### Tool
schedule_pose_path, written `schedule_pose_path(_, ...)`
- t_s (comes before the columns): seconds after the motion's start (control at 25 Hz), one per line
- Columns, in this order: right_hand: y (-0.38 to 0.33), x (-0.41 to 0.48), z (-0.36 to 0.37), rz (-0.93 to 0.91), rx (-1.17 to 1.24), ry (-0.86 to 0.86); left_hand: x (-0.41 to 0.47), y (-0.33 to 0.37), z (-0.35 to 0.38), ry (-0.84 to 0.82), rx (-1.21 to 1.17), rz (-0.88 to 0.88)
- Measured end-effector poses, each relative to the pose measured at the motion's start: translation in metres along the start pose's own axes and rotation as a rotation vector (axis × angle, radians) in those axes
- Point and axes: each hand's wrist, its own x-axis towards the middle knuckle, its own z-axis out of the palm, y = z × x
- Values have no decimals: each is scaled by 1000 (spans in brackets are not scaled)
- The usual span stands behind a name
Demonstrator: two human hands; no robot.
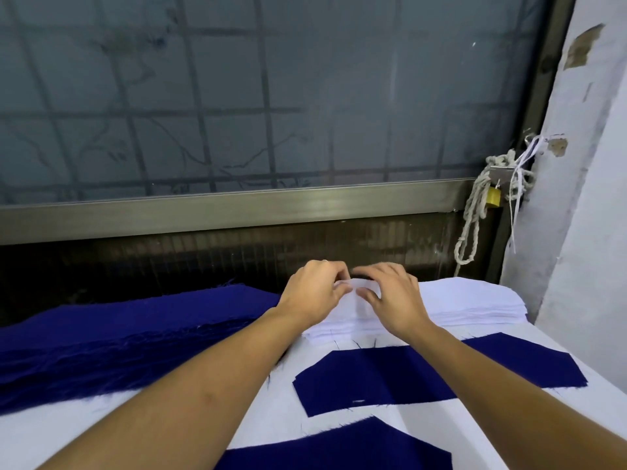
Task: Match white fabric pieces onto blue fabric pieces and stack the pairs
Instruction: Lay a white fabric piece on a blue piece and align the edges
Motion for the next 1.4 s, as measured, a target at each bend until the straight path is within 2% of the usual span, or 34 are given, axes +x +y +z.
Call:
schedule_pose_path(0.24,-16,-12,-38,76,253,-85,-31,-4,-51,85,-126,-107)
schedule_pose_path(0.48,-35,-46,-69,72,215,-103,-85,-32,-113,162,-61,-191)
schedule_pose_path(0.72,-54,-84,-93,73,317,-279,-152,-74,-168,110,-77,-326)
schedule_pose_path(0.96,-60,-121,-106,222,413,-416,-221,-105,-166,32,-115,-474)
schedule_pose_path(1.08,-65,-141,-108,280,606,-435,-250,-119,-156,35,-240,-578)
schedule_pose_path(1.2,-64,-157,-102,302,610,-436,-274,-132,-144,82,-345,-667)
schedule_pose_path(1.28,-62,-167,-96,360,611,-442,-286,-139,-135,92,-294,-698)
schedule_pose_path(1.4,-59,-183,-83,438,471,-428,-298,-148,-120,48,-112,-730)
